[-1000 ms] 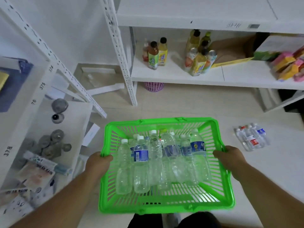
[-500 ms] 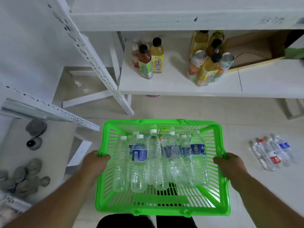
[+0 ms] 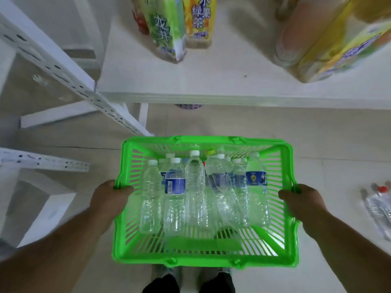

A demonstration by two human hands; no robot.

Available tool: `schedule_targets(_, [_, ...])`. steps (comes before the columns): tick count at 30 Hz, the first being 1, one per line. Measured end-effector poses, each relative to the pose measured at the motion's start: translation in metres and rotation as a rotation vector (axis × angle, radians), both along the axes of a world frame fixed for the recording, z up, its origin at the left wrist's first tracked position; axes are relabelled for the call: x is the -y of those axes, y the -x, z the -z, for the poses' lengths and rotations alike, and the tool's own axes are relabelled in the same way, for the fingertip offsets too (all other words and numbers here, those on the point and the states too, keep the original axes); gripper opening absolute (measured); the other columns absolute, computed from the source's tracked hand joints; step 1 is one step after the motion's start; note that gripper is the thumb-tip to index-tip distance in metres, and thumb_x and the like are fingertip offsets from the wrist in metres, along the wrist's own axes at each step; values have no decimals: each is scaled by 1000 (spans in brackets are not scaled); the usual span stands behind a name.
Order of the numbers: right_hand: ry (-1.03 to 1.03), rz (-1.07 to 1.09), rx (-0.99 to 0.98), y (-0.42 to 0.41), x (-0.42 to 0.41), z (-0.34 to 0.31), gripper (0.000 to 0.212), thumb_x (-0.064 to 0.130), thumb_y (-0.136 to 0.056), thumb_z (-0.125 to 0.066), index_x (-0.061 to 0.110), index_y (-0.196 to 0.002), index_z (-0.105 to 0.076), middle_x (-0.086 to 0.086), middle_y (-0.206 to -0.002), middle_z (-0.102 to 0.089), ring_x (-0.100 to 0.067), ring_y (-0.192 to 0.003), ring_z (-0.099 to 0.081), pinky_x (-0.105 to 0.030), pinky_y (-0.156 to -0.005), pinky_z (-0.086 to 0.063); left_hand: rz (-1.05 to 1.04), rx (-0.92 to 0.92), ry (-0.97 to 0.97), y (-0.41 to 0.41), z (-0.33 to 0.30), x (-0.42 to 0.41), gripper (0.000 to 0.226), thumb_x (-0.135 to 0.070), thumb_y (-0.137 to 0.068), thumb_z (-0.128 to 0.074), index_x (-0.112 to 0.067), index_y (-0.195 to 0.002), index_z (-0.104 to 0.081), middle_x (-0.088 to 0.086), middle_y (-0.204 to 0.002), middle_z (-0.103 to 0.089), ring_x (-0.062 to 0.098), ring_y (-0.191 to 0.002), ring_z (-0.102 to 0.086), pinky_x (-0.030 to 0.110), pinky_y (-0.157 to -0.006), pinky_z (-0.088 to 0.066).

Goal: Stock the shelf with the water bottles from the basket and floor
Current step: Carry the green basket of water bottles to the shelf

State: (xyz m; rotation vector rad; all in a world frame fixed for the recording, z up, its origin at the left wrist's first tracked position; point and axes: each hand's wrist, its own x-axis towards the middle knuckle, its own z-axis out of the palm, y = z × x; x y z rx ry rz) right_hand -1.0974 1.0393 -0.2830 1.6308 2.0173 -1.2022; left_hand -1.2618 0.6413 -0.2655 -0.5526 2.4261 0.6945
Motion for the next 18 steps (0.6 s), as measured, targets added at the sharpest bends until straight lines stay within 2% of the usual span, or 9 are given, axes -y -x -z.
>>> schedule_targets(3, [-7, 0, -4, 17, -3, 50, 9, 11, -76, -74, 10, -75, -65, -10, -61, -56, -24, -54, -51, -29, -54, -42, -57, -11, -47, 16, 54, -5, 27, -33, -73, -74, -10, -86, -70, 13, -74, -66, 30, -69, -62, 38, -67, -49])
schedule_targets(5, [-21, 2, 2, 27, -6, 78, 11, 11, -77, -75, 10, -74, -65, -9, -61, -56, -23, -54, -50, -27, -52, -41, -64, -27, -46, 25, 88, -5, 15, -25, -80, -75, -12, -87, -70, 10, -71, -64, 26, -63, -58, 33, -61, -45])
schedule_targets(9, [-12, 29, 14, 39, -8, 120, 13, 11, -77, -76, 13, -73, -64, -8, -62, -56, -23, -55, -51, -28, -56, -43, -48, -43, -46, 40, 134, -6, 12, -24, -81, -74, -15, -84, -68, 11, -74, -65, 25, -63, -57, 31, -60, -43])
schedule_targets(14, [-70, 59, -5, 57, -8, 143, 13, 15, -75, -77, 12, -70, -65, -6, -59, -57, -23, -52, -51, -27, -55, -42, -73, -78, -19, 56, 162, -10, 12, -25, -79, -73, -16, -77, -65, 11, -72, -64, 27, -62, -57, 34, -62, -46])
schedule_targets(18, [-78, 1, 64, 57, -4, 131, 11, 15, -77, -75, 9, -77, -66, -8, -61, -56, -23, -53, -50, -28, -53, -40, -52, -8, -12, 56, 158, -9, 15, -26, -80, -75, -15, -80, -65, 7, -71, -62, 27, -65, -57, 35, -65, -46])
